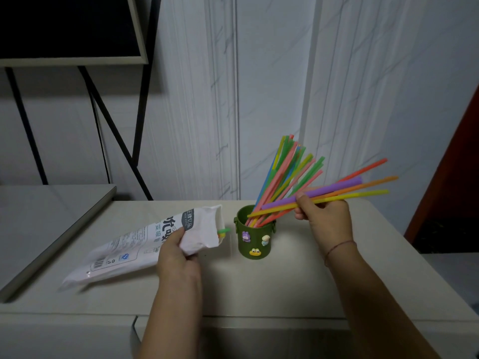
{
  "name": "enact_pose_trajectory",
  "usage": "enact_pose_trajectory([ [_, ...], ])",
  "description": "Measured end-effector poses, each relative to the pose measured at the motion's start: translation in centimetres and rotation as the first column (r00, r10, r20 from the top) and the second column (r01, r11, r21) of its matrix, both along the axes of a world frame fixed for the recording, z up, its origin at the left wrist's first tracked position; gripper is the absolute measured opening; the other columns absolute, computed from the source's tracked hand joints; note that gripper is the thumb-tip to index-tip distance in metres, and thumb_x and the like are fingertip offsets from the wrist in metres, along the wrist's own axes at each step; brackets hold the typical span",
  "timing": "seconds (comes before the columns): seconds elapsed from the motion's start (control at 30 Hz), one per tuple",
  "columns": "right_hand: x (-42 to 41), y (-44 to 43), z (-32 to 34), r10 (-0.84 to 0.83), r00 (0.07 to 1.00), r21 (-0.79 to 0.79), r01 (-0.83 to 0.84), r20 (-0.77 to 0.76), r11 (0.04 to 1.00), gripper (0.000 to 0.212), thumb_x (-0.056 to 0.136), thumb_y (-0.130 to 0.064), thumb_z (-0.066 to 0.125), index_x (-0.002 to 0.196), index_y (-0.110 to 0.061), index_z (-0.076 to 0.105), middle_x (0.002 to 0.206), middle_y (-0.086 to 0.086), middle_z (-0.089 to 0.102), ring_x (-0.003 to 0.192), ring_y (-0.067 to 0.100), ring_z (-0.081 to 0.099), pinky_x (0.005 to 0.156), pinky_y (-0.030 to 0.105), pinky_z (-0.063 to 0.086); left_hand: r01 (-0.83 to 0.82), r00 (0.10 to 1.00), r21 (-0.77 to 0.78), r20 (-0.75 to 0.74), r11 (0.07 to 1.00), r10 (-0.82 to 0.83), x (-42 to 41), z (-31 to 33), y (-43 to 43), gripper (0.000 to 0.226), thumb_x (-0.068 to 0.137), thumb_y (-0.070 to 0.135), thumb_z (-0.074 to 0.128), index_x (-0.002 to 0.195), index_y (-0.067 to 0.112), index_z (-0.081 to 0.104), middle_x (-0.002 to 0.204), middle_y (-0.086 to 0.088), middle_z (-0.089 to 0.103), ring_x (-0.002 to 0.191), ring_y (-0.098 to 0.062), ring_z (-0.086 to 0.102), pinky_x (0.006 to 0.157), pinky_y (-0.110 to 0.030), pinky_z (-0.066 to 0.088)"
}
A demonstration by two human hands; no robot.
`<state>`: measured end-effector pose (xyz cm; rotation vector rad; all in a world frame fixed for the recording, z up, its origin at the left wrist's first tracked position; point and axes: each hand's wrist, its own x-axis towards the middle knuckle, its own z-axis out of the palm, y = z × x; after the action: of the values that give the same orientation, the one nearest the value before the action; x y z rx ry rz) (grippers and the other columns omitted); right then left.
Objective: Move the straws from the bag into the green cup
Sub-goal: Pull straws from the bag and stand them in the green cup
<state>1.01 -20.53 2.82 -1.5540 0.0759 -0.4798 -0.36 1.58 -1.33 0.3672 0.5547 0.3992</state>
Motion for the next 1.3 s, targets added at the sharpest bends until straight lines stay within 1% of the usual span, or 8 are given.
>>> enact_pose_trajectory([
  [0.17,0.9,0.8,-0.8,0.093,0.989,-0.159,-0.11,-0.116,0.981,0.015,0.085,-0.017,0.064,0.078,-0.005,0.068,0.059,0.004,0.064,0.047,0.006,0.06,0.059,0.021,0.05,0.01,1.0,-0.006,-0.003,1.0,-0.01,0.1,0.0,-0.1,0.036,0.087,-0.006,0.051,0.118,0.011,0.055,0.114,-0.005,0.062,0.076,-0.013,0.061,0.044,-0.021,0.054],
  [0.3,1.7,1.8,-1.6,0.12,0.973,-0.234,-0.166,-0.198,0.958,0.026,0.085,-0.017,0.064,0.06,-0.012,0.062,0.053,0.0,0.06,0.042,0.003,0.055,0.052,0.016,0.044,0.0,1.0,-0.007,-0.023,1.0,0.0,0.1,0.1,-0.4,0.048,0.086,-0.007,0.053,0.132,0.008,0.052,0.095,-0.002,0.063,0.073,-0.013,0.061,0.04,-0.019,0.052],
  [0.5,1.9,3.0,-2.3,0.149,0.966,-0.223,-0.196,-0.211,0.955,0.016,0.079,-0.02,0.072,0.088,-0.007,0.069,0.074,0.002,0.065,0.071,0.015,0.06,0.071,0.027,0.048,0.003,1.0,-0.002,-0.022,1.0,-0.003,-0.1,0.3,-0.8,0.023,0.087,-0.007,0.053,0.098,0.012,0.059,0.088,-0.001,0.063,0.063,-0.011,0.064,0.039,-0.018,0.05],
  [0.57,1.8,2.8,-2.0,0.145,0.97,-0.164,-0.178,-0.196,0.97,0.014,0.078,-0.019,0.073,0.086,-0.009,0.068,0.068,-0.001,0.062,0.062,0.009,0.058,0.061,0.022,0.048,0.003,1.0,-0.009,-0.014,1.0,-0.003,-0.3,0.4,-0.8,0.021,0.086,-0.007,0.052,0.085,0.013,0.057,0.085,0.0,0.063,0.05,-0.008,0.065,0.04,-0.018,0.051],
  [0.67,1.5,2.0,-1.4,0.134,0.979,-0.047,-0.143,-0.152,0.989,0.014,0.079,-0.015,0.072,0.074,-0.012,0.059,0.056,0.001,0.054,0.036,0.001,0.046,0.039,0.015,0.04,0.005,1.0,-0.018,0.001,1.0,-0.005,-0.3,0.4,-0.8,0.021,0.087,-0.008,0.052,0.087,0.013,0.058,0.087,0.0,0.064,0.06,-0.009,0.065,0.042,-0.019,0.052],
  [0.83,1.7,1.8,-1.5,0.044,0.99,0.072,-0.035,-0.131,0.997,0.019,0.08,-0.011,0.071,0.086,-0.004,0.054,0.057,0.009,0.056,0.031,0.003,0.048,0.035,0.018,0.043,0.015,1.0,-0.012,-0.021,1.0,-0.015,-0.4,0.8,-1.2,0.023,0.085,-0.008,0.053,0.09,0.014,0.058,0.088,-0.001,0.063,0.072,-0.013,0.061,0.045,-0.02,0.054],
  [1.03,2.3,3.2,-2.2,0.201,0.971,0.441,-0.126,-0.127,0.889,0.026,0.086,0.005,0.059,0.077,-0.011,0.04,0.074,0.02,0.063,0.048,0.012,0.067,0.049,0.021,0.057,0.006,0.999,-0.014,-0.042,1.0,-0.006,-0.5,0.9,-1.1,0.022,0.085,-0.008,0.054,0.085,0.014,0.057,0.107,-0.004,0.063,0.072,-0.013,0.06,0.046,-0.02,0.053],
  [1.3,2.4,3.9,-2.2,0.354,0.93,0.456,-0.276,-0.094,0.846,0.014,0.087,0.008,0.051,0.099,0.003,0.057,0.09,0.015,0.065,0.086,0.02,0.065,0.09,0.029,0.053,0.015,0.996,-0.013,-0.09,1.0,-0.016,-0.6,0.9,-1.0,0.021,0.084,-0.006,0.057,0.084,0.015,0.057,0.09,-0.001,0.064,0.07,-0.012,0.06,0.042,-0.017,0.051],
])
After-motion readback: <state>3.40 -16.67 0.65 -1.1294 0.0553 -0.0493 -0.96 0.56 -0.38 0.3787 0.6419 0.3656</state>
